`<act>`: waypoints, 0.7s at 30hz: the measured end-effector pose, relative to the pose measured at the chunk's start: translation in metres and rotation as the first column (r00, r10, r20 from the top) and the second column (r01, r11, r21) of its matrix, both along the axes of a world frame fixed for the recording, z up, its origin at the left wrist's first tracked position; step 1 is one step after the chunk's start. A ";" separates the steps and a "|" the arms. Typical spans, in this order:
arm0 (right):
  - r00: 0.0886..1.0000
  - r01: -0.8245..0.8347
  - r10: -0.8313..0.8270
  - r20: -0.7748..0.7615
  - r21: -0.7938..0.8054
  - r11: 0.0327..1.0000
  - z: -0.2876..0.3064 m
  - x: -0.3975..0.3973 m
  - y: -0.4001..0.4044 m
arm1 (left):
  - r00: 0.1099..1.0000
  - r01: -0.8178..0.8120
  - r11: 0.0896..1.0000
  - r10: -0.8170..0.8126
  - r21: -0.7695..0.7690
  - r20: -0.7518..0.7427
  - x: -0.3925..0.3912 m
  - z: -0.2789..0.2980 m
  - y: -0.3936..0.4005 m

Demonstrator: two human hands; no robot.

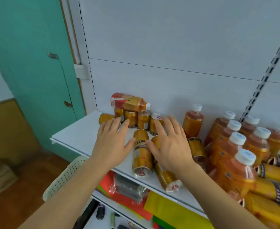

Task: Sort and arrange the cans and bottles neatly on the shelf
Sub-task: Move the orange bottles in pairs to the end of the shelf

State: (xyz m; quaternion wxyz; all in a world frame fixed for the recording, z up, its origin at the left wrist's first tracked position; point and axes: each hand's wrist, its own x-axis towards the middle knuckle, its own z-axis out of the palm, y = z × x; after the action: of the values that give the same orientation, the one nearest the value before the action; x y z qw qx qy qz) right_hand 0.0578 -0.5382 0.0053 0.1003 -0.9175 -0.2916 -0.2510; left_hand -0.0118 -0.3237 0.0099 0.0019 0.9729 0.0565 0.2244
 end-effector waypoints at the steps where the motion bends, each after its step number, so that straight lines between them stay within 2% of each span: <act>1: 1.000 0.025 -0.025 0.003 -0.001 1.000 0.000 0.007 0.005 | 1.000 0.019 1.000 -0.019 -0.001 0.001 0.013 0.001 0.009; 9: 0.952 0.306 -0.307 -0.022 -0.038 0.951 -0.001 0.046 0.037 | 0.976 0.219 0.975 -0.219 0.036 -0.006 0.118 0.004 0.072; 15: 0.849 0.527 -0.528 -0.031 -0.031 0.849 0.002 0.048 0.022 | 0.951 0.308 0.951 -0.309 0.028 0.016 0.174 0.005 0.091; 19: 0.778 0.629 -0.629 -0.008 0.020 0.777 0.011 0.050 0.004 | 0.946 0.323 0.940 -0.322 0.109 -0.024 0.199 0.001 0.093; 21: 0.722 0.692 -0.690 -0.051 0.063 0.719 0.017 0.053 -0.003 | 0.946 0.322 0.937 -0.324 0.134 -0.006 0.206 -0.002 0.095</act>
State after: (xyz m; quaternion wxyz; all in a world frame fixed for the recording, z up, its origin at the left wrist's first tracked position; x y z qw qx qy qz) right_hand 0.1107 -0.5411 0.0222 0.0385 -0.9585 0.0824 -0.2702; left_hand 0.1943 -0.2283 0.0083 -0.0261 0.9650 -0.1190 0.2321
